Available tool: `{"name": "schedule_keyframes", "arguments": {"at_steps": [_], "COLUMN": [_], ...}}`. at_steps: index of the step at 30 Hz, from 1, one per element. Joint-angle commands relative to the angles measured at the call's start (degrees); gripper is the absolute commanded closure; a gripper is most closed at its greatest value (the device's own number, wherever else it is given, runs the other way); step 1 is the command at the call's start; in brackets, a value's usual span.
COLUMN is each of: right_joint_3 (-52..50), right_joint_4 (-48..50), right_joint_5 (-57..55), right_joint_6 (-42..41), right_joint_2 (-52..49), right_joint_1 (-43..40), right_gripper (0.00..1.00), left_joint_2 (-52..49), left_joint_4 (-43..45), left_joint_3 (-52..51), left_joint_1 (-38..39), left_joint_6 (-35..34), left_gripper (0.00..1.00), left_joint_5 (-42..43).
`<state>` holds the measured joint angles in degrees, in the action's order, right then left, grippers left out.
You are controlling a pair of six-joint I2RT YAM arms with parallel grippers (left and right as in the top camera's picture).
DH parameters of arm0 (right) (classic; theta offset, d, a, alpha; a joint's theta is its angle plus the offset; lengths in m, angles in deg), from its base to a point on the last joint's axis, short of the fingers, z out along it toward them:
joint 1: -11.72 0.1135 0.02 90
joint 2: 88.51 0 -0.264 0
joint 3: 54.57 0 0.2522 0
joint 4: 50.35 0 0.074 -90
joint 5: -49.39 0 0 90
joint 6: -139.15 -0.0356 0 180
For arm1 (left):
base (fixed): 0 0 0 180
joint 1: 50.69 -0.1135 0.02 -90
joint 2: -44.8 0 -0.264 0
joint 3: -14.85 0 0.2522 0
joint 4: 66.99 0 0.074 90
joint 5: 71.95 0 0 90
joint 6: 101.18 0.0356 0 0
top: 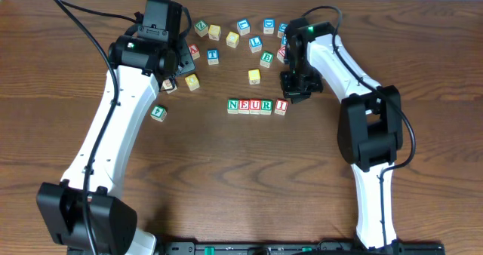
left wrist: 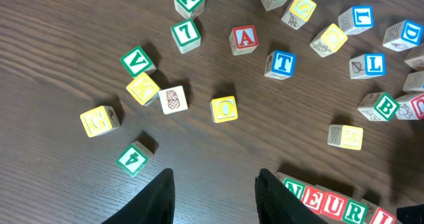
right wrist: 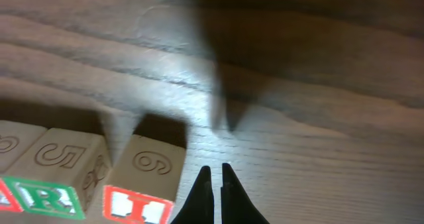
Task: Spell out NEURIPS
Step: 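Raise the left gripper and retract it to the upper left, then push the I block with the right gripper tips toward the R block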
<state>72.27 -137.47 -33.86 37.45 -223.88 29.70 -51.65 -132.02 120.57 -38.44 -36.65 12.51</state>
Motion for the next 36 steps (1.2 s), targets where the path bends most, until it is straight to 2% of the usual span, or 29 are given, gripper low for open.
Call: {"name": "schedule_keyframes", "arguments": {"at_steps": [1,18,26,36], "right_joint_3": [-0.4,-0.4,-0.4,-0.4], "right_joint_4": [-0.3,0.5,-2.2,-4.3], "right_joint_5": [1.4,2.0,2.8,2.9], "right_joint_6": [-0.2,-1.1,-2.9,-5.0], "right_joint_2": [0.1,0.1,0.1,0.1], "right_joint_1": [1.2,3.1,3.1,3.9], "right_gripper": [0.98,0.96,0.85,0.86], "left_joint_2": [0.2,0.2,0.2,0.2], "left_joint_4": [-0.3,-0.5,-0.6,-0.9], "left_joint_3": [0.2,0.2,0.1,0.1], "left_joint_1": [-0.2,-0.2,-0.2,-0.2], "left_joint_6": [0.3,0.3,0.3,0.3], "left_gripper": [0.61,0.61,0.61,0.61], "left_joint_5": [-0.8,-0.8,-0.8,-0.8]}}
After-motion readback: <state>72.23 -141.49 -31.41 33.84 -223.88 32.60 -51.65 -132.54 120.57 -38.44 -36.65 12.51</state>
